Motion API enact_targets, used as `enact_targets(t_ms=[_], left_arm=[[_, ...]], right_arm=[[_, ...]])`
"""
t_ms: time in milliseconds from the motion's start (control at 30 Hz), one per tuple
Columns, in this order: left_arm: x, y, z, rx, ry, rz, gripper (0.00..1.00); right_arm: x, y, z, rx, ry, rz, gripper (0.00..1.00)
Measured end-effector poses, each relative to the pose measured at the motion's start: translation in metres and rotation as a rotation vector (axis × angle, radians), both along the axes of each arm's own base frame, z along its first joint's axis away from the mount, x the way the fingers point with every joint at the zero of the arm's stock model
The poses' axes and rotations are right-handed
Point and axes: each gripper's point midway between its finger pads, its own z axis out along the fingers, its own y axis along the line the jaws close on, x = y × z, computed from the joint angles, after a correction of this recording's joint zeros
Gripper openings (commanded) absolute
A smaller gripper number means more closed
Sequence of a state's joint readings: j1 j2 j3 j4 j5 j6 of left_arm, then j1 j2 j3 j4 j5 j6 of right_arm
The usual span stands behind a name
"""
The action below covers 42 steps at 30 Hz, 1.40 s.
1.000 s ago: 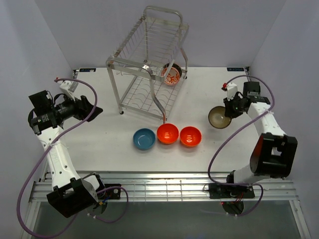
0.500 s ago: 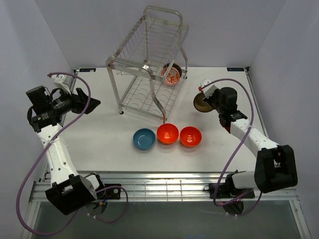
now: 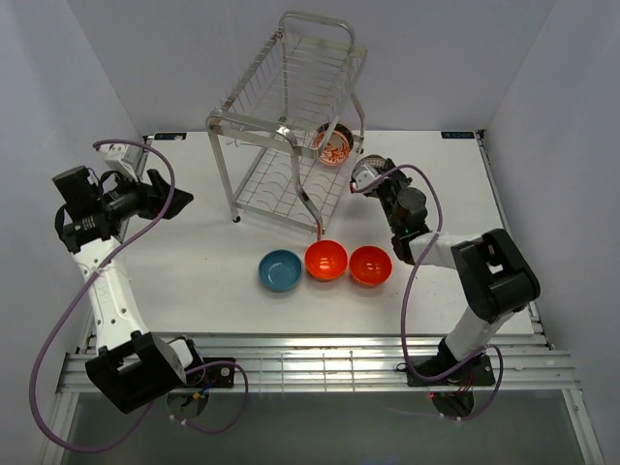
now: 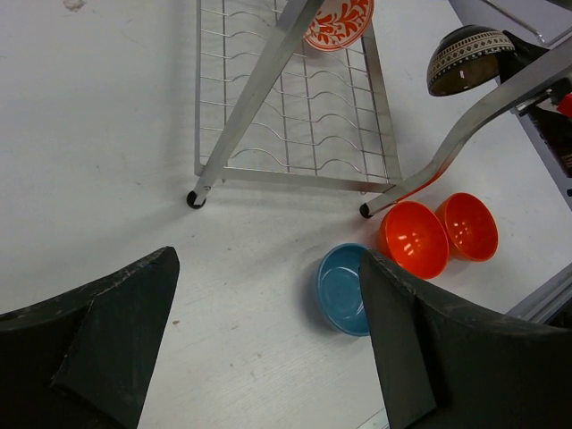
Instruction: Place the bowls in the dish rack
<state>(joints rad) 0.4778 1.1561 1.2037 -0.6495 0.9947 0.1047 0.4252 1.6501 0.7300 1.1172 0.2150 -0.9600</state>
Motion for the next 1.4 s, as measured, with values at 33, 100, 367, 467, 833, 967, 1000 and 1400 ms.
enact_targets(t_ms=[33, 100, 367, 467, 833, 967, 1000, 1400], left_arm=[[0.0, 0.0, -0.003, -0.001, 0.006, 0.003, 0.92], [0.0, 0.002, -0.007, 0.001, 0.016, 0.01, 0.92], [0.005, 0.007, -0.02, 0.005, 0.045, 0.024, 0.92], [0.006, 0.009, -0.025, 0.009, 0.053, 0.029, 0.92], [0.01, 0.012, -0.03, 0.021, 0.054, 0.038, 0.92], [0.01, 0.014, -0.034, 0.026, 0.061, 0.046, 0.92], [0.01, 0.014, -0.035, 0.027, 0.062, 0.046, 0.92], [0.01, 0.015, -0.045, 0.027, 0.082, 0.047, 0.91]], right_arm=[[0.003, 0.004, -0.007, -0.022, 0.004, -0.002, 0.08], [0.011, 0.012, -0.021, -0.062, 0.018, -0.009, 0.08], [0.032, 0.03, -0.027, -0.099, 0.003, -0.022, 0.08], [0.036, 0.033, -0.013, -0.083, -0.029, -0.03, 0.08], [0.058, 0.058, -0.008, -0.099, -0.087, -0.02, 0.08], [0.066, 0.067, -0.015, -0.111, -0.083, -0.015, 0.08], [0.067, 0.069, -0.015, -0.112, -0.085, -0.013, 0.08], [0.08, 0.083, -0.004, -0.098, -0.124, -0.029, 0.08]])
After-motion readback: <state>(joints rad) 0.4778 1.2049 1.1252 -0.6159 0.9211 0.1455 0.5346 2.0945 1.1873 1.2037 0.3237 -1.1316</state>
